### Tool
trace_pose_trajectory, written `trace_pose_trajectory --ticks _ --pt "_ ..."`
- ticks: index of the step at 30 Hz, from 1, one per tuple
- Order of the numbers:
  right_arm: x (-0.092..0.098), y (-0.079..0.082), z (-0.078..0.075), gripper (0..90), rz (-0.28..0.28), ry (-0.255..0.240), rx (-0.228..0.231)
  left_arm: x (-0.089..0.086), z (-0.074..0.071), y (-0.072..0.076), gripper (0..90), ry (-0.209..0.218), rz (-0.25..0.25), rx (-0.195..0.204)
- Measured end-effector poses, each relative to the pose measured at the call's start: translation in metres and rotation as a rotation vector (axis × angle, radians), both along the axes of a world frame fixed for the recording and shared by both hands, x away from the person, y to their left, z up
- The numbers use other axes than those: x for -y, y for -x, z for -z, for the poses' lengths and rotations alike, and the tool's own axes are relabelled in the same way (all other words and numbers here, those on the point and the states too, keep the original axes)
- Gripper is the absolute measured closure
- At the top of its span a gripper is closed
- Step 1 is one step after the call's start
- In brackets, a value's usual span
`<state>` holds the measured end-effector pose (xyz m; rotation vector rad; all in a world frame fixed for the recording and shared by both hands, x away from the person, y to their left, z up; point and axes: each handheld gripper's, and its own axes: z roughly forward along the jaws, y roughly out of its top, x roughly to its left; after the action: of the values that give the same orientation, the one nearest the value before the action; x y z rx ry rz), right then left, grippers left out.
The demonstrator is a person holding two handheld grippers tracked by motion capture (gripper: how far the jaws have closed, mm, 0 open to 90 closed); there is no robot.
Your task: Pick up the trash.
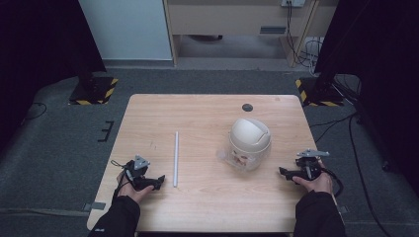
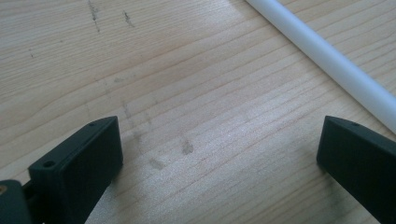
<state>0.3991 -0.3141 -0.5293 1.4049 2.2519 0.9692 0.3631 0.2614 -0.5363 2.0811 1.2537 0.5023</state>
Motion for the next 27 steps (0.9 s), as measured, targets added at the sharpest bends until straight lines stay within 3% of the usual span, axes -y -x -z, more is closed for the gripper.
trace_pose_trajectory --ticks 2,3,7,9,18,27 --pt "0.0 0.0 -0.001 16.8 -0.024 0.009 0.009 0.0 0.0 0.0 0.0 0.0 0.003 0.0" --pt "-0.002 0.0 -0.003 17.7 -0.073 0.025 0.034 -0.001 0.0 0.0 0.2 -0.001 0.009 0.002" --pt "-0.003 0.001 -0.007 18.2 -0.112 0.037 0.054 -0.002 -0.001 0.0 1.6 -0.001 0.009 0.001" --pt "-0.002 0.002 -0.011 18.1 -0.129 0.021 0.085 -0.002 -0.001 0.0 1.7 -0.001 0.011 0.001" --pt "0.001 0.004 -0.022 17.1 -0.116 -0.022 0.12 -0.002 0.0 0.001 1.5 0.0 0.012 0.005" --pt "0.006 0.008 -0.044 16.4 -0.112 -0.069 0.207 -0.002 0.0 0.0 0.4 -0.002 0.016 0.001"
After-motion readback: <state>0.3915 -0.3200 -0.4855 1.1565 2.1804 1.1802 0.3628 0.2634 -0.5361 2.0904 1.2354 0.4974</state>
